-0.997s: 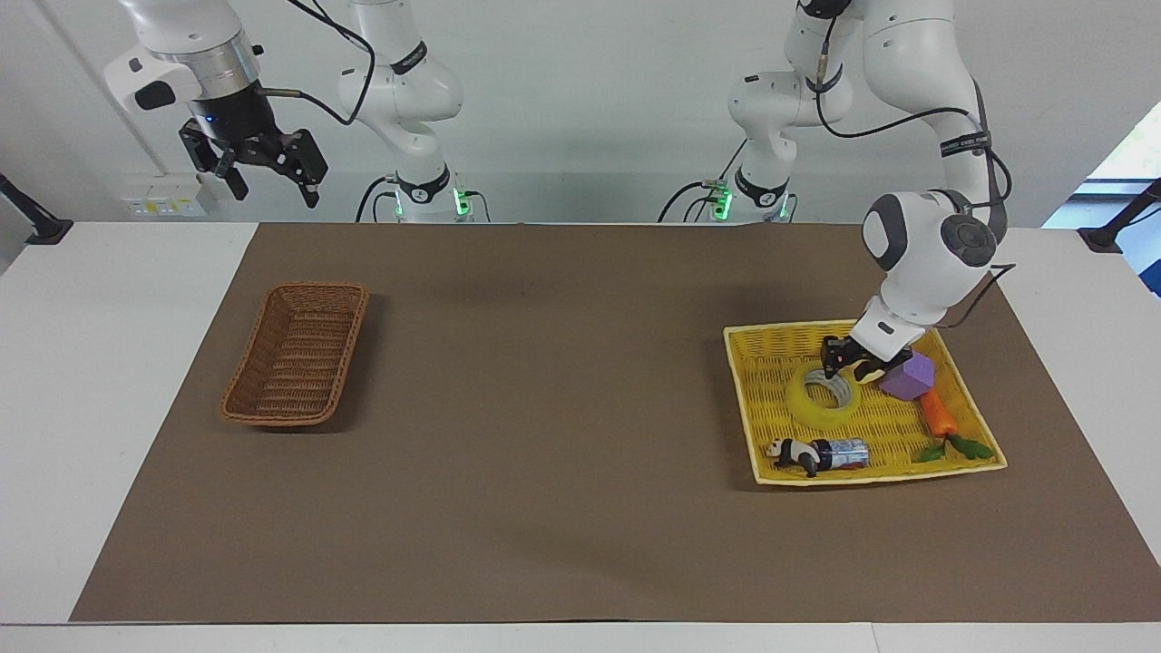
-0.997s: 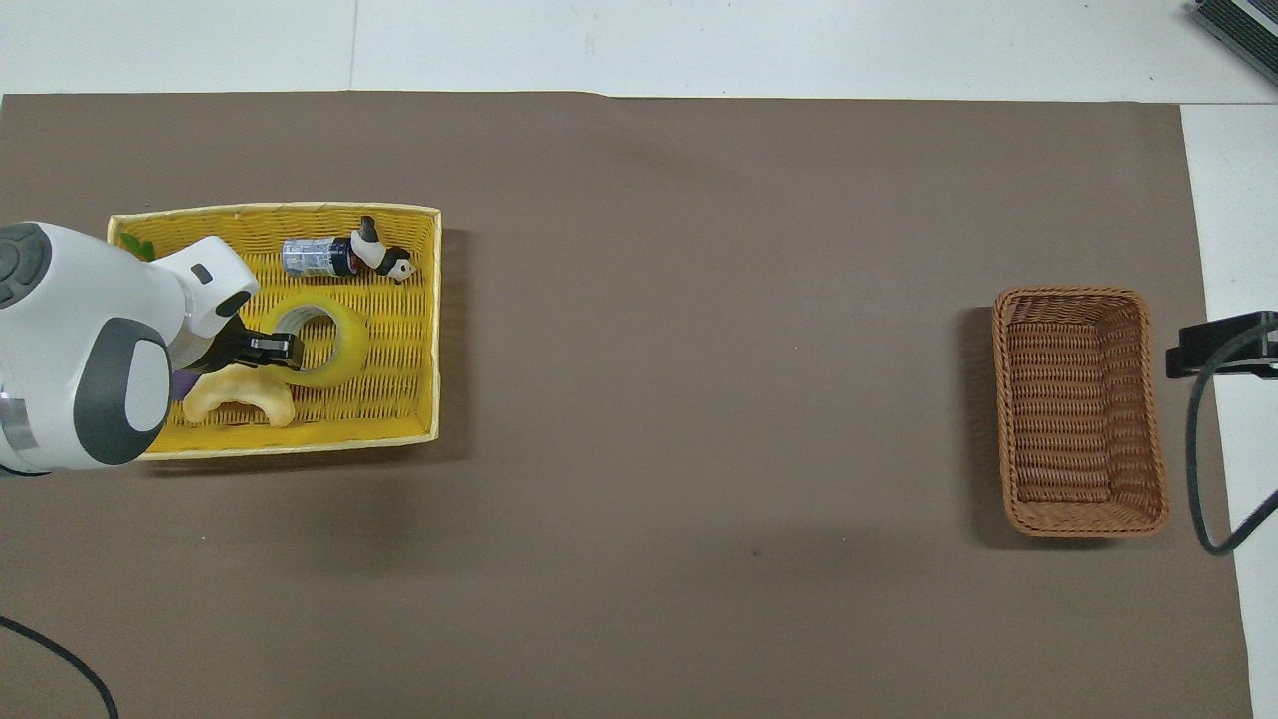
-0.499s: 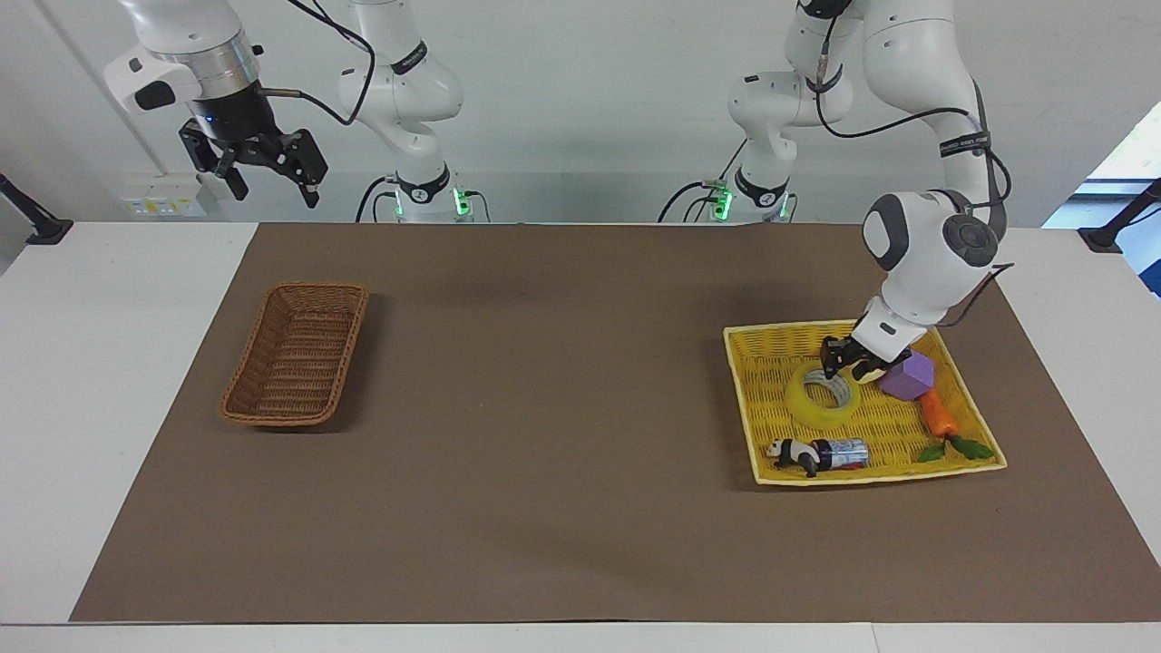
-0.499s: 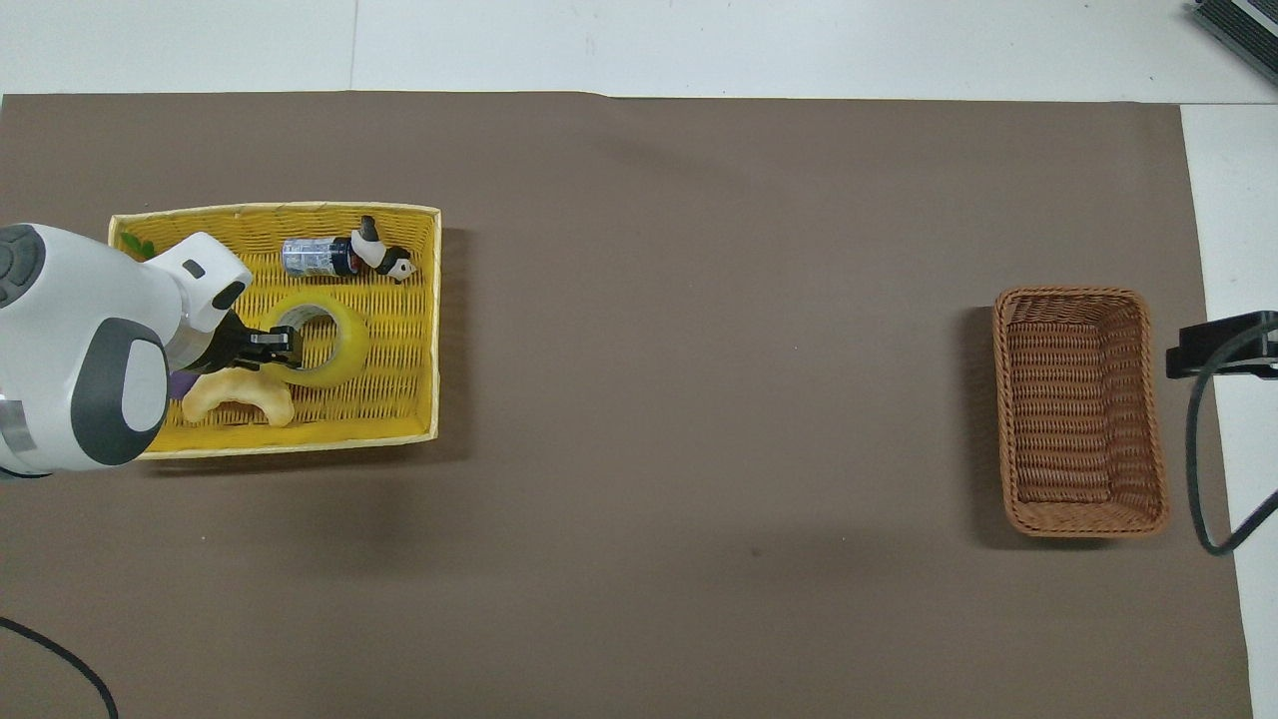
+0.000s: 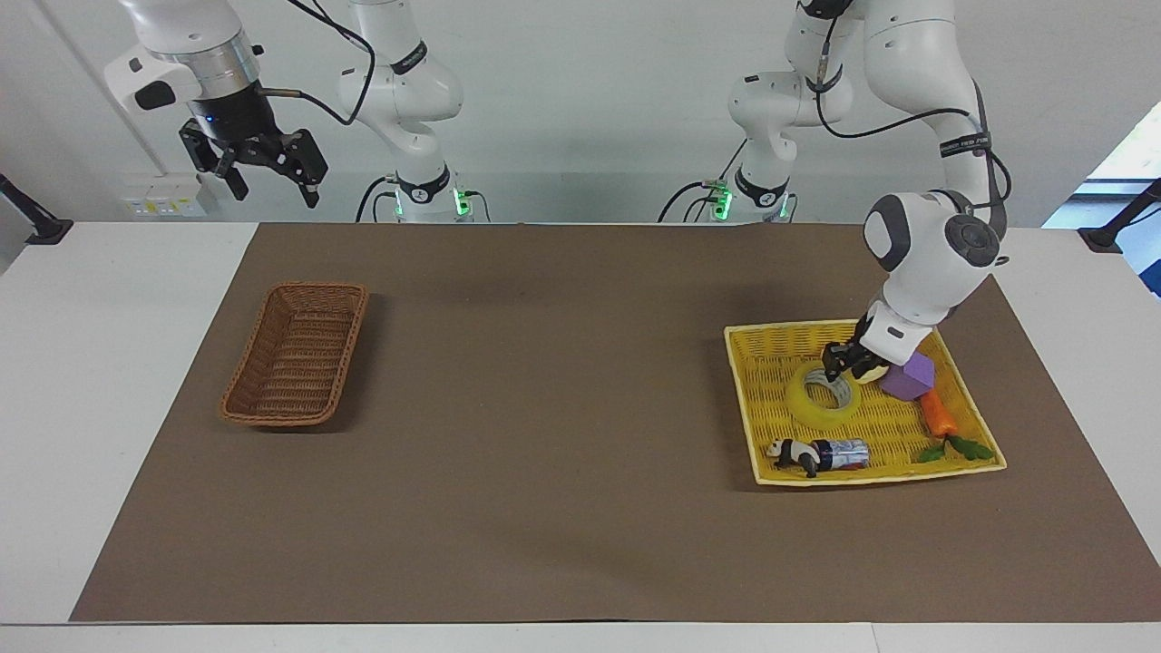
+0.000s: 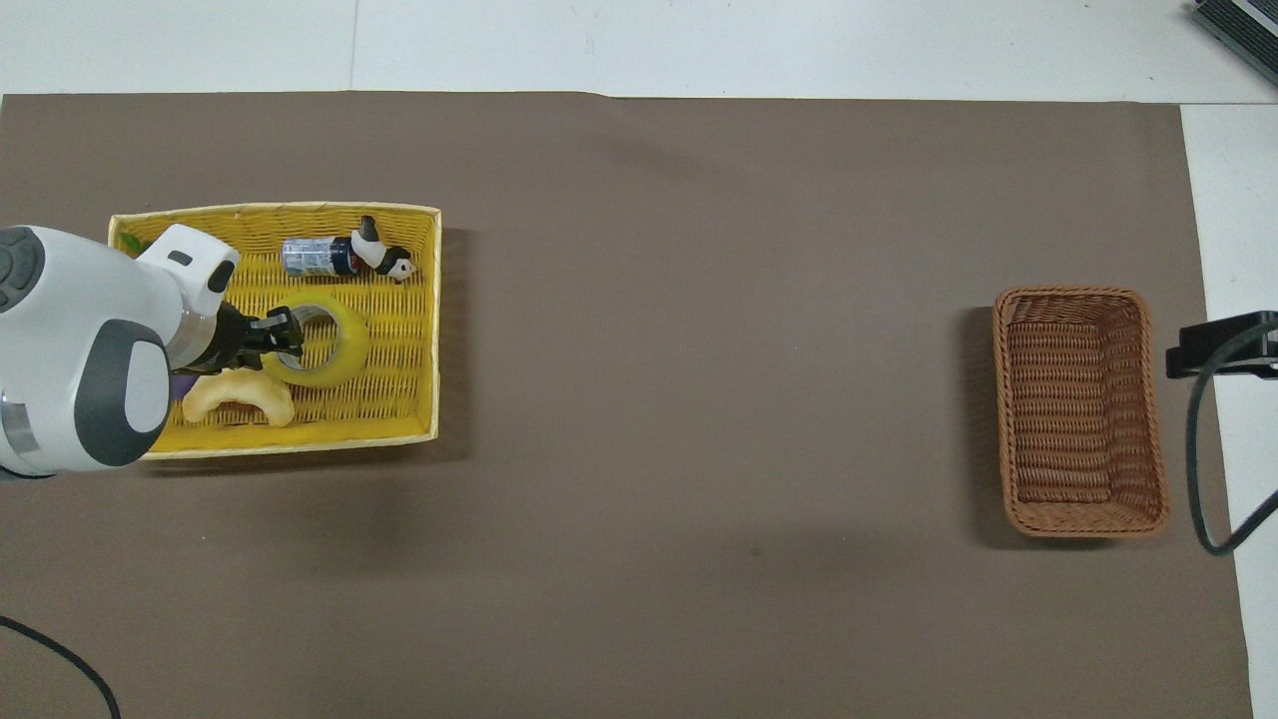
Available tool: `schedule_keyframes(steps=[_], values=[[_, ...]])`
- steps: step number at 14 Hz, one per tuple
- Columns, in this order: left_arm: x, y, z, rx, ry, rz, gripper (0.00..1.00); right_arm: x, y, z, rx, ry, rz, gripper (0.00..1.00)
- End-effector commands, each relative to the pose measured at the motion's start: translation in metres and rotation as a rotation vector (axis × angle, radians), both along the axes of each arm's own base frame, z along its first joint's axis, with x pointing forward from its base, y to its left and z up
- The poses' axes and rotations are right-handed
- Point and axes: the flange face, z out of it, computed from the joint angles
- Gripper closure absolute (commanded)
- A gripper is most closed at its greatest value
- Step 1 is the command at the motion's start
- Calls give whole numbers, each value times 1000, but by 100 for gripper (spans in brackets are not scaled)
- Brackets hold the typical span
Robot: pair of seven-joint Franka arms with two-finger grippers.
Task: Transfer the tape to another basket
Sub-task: 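Reach the left gripper down into the yellow tray over the tape roll, then close the left gripper on the rim of the tape roll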
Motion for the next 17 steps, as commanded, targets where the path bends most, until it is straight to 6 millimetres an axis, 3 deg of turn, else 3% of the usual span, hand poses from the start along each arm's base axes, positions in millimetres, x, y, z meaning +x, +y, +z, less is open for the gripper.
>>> schedule_keyframes(steps=[1, 7, 9, 10, 12, 17], values=[[-8, -1, -4, -8, -4, 78, 54, -1, -2, 4, 5, 0, -7, 0], [-19, 1, -9, -6, 24, 82, 54, -1, -2, 4, 5, 0, -7, 0], [-23, 3, -12, -5, 23, 79, 68, -1, -2, 4, 5, 0, -7, 0], [-25, 1, -17, -5, 32, 74, 69, -1, -2, 4, 5, 0, -7, 0], [-27, 0, -25, -3, 47, 69, 70, -1, -1, 4, 5, 0, -6, 0], [-27, 1, -26, -3, 45, 60, 65, -1, -2, 4, 5, 0, -7, 0]])
